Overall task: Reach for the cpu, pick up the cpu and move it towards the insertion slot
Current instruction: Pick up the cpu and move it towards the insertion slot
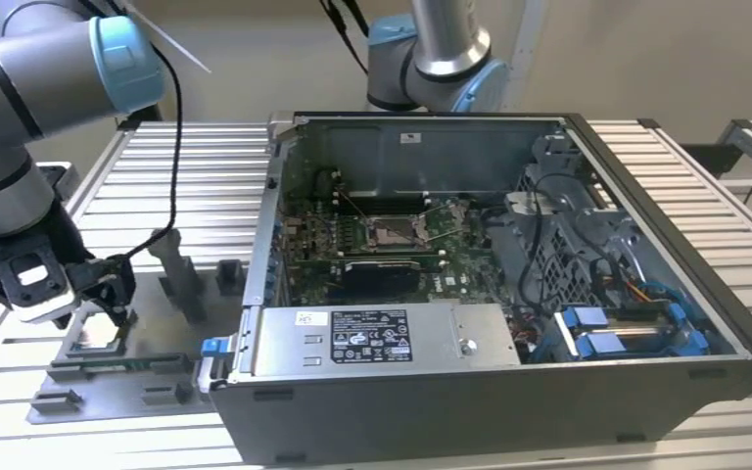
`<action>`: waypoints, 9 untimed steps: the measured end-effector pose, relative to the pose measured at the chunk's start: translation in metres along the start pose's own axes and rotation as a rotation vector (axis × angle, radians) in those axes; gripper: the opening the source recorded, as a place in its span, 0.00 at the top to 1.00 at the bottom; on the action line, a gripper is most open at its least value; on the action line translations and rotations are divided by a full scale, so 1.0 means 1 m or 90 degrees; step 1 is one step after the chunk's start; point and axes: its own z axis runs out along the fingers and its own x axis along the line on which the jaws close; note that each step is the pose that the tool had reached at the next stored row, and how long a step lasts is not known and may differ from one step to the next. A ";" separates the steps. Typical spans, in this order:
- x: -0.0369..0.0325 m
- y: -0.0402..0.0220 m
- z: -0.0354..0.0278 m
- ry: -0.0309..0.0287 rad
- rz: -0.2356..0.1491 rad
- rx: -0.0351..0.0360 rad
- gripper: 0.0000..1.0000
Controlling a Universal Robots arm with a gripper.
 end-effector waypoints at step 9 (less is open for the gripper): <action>0.0007 -0.0014 0.0100 0.0001 0.000 0.0000 0.00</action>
